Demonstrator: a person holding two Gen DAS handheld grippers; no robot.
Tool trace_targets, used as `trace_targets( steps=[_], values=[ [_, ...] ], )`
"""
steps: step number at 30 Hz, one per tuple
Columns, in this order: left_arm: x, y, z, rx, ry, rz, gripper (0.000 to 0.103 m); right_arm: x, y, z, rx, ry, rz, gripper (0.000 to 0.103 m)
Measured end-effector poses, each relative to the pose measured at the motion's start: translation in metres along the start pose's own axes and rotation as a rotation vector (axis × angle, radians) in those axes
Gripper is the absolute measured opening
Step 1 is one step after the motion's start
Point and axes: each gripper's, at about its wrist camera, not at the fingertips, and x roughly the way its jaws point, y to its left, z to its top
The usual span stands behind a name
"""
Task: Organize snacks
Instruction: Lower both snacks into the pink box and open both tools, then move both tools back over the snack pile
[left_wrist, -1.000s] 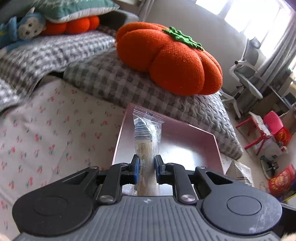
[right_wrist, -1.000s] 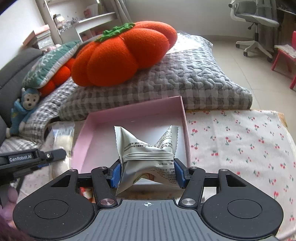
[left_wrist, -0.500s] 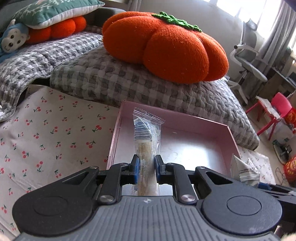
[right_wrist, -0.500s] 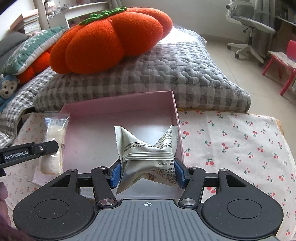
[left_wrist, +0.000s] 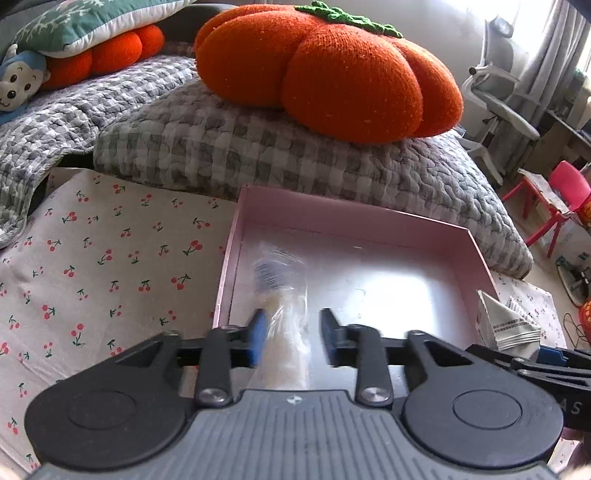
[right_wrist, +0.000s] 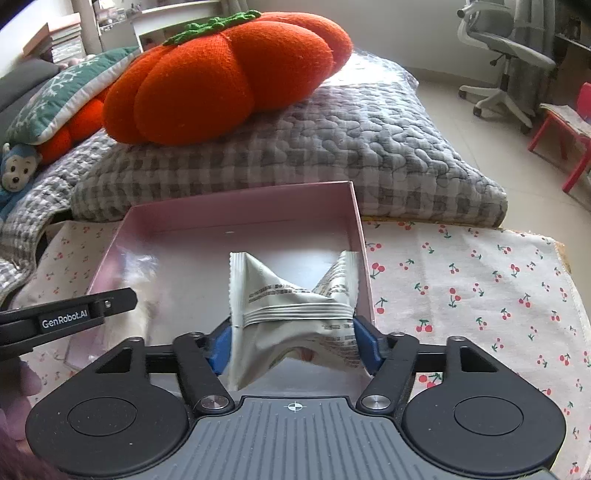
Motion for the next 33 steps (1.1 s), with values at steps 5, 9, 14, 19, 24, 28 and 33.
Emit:
trace_targets(
  steps=[5, 9, 14, 19, 24, 28, 33],
  values=[
    [-0.007, -0.002, 0.002, 0.027, -0.004, 0.007, 0.067, -0.011, -0.001, 0.002, 0.009, -0.023, 0.007, 0.078],
    [-0.015, -0.004, 0.002, 0.045, -0.009, 0.005, 0.077, -0.023, -0.003, 0.005, 0.022, -0.036, 0.013, 0.083],
    [-0.027, -0.006, -0.002, 0.071, -0.013, 0.006, 0.087, -0.04, -0.003, 0.004, 0.021, -0.053, 0.018, 0.086],
    [-0.04, -0.004, -0.009, 0.088, -0.004, 0.006, 0.095, -0.056, -0.004, -0.003, 0.01, -0.066, 0.025, 0.09],
    [-0.056, 0.0, -0.016, 0.092, -0.006, 0.0, 0.1, -0.073, -0.006, -0.013, 0.005, -0.074, 0.032, 0.093],
    [-0.066, 0.002, -0.023, 0.116, 0.003, 0.008, 0.102, -0.087, -0.009, -0.022, 0.005, -0.083, 0.044, 0.095],
    [-0.078, 0.006, -0.032, 0.143, 0.01, 0.02, 0.102, -0.099, -0.013, -0.037, 0.02, -0.082, 0.059, 0.096]
  ],
)
